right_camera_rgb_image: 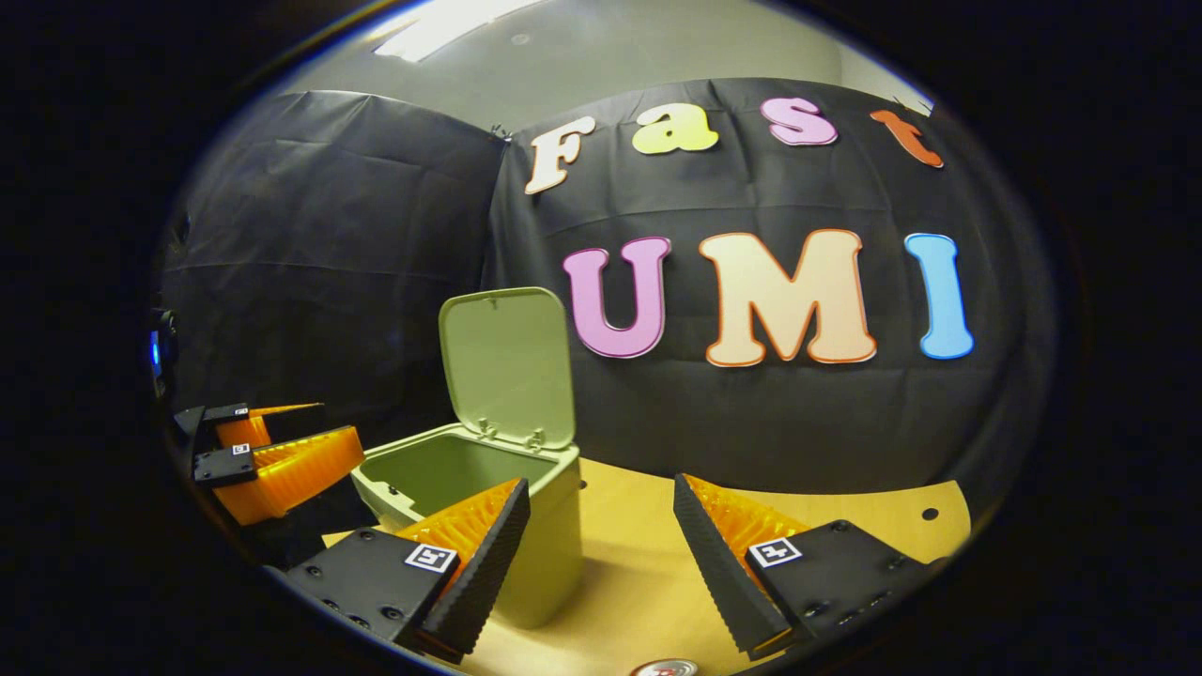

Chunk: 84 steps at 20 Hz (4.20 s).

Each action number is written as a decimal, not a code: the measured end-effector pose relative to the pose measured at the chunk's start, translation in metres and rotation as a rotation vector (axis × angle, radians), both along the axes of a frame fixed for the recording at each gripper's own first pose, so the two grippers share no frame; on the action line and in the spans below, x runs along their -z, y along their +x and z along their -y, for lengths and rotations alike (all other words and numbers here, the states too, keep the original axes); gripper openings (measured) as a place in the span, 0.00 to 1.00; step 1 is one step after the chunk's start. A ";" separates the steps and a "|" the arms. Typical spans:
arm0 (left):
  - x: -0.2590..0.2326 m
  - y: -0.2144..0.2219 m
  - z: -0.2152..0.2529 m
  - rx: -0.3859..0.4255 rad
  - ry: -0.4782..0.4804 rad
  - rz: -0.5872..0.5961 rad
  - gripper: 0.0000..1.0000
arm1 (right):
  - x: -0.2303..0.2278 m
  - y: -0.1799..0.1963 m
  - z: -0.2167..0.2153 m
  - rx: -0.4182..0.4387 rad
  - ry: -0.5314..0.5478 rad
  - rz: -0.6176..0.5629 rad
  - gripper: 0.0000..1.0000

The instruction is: Press the lid of the desktop garbage bin to open it, pick up the crumpled paper on the desktop and throw it into the bin, then pick up the pop can on the desktop and drop it into the bin, and finally close the garbage bin lid.

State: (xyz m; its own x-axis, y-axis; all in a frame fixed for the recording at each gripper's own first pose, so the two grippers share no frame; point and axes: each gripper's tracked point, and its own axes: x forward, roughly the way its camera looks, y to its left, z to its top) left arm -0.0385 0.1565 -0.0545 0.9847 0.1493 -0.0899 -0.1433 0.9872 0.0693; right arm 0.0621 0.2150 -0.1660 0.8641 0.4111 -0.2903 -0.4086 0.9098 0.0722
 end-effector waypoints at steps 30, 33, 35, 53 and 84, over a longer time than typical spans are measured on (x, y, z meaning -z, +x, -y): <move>0.173 0.011 0.239 0.304 -0.134 -0.341 0.93 | 0.010 -0.071 0.344 0.417 -0.176 -0.071 0.96; 0.197 0.004 0.252 0.312 -0.159 -0.392 0.92 | 0.017 -0.080 0.359 0.433 -0.199 -0.092 0.96; 0.214 -0.001 0.256 0.307 -0.166 -0.431 0.92 | 0.021 -0.086 0.366 0.439 -0.204 -0.102 0.95; 0.267 -0.013 0.255 0.283 -0.146 -0.545 0.78 | 0.042 -0.099 0.381 0.454 -0.238 -0.134 0.98; 0.005 0.094 0.035 -0.056 -0.021 -0.030 0.77 | 0.052 -0.056 0.305 0.385 -0.120 -0.107 0.97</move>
State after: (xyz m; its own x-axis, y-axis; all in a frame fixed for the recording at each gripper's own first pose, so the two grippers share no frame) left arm 0.0560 0.1217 -0.0596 0.9717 0.2017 -0.1227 -0.1964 0.9790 0.0540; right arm 0.0065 -0.0897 -0.2180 0.9105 0.0216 -0.4129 -0.0326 0.9993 -0.0197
